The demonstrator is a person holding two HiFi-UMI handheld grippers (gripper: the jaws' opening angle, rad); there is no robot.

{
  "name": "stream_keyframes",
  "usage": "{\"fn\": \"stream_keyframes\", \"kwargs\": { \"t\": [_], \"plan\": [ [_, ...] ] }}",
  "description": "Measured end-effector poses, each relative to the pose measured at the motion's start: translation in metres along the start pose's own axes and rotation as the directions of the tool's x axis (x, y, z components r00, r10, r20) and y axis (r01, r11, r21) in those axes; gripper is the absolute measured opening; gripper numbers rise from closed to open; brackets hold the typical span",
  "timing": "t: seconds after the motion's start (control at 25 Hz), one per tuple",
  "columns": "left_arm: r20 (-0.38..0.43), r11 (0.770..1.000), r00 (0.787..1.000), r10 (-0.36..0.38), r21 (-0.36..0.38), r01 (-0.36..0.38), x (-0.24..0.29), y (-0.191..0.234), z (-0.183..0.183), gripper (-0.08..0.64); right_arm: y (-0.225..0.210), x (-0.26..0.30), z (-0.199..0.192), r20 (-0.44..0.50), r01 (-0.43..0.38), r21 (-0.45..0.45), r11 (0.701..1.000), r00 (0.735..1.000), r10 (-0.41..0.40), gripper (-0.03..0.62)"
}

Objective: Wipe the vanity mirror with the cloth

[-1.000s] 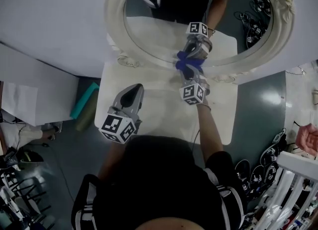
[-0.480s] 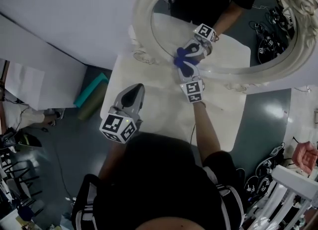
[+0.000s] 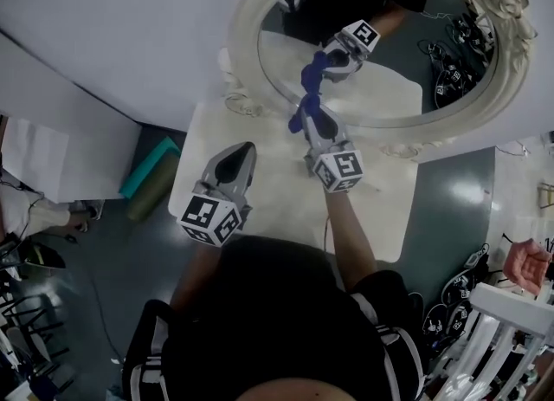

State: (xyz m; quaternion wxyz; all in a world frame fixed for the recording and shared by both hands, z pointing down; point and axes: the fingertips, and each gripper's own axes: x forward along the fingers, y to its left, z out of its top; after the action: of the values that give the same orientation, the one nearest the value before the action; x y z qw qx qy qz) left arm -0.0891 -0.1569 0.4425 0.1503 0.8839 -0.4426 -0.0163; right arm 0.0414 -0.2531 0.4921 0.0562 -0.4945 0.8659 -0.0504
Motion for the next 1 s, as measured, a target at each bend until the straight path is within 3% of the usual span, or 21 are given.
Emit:
{"fn": "stream_keyframes", "kwargs": {
  "t": [0.44,1.0],
  "plan": [
    [0.034,0.995,0.994,-0.099,0.009,0.099,0.024,-0.033,0.005,0.011,0.009,-0.069,0.055,0.039,0.179,0.031,0.983,0.983,-0.18,0.063],
    [0.029,0.988,0.987,-0.158,-0.001,0.158,0.039,-0.06,-0.004,0.011,0.0,-0.146,0.059,0.04,0.368,0.081,0.926,0.927,-0.372,0.063]
  ]
}}
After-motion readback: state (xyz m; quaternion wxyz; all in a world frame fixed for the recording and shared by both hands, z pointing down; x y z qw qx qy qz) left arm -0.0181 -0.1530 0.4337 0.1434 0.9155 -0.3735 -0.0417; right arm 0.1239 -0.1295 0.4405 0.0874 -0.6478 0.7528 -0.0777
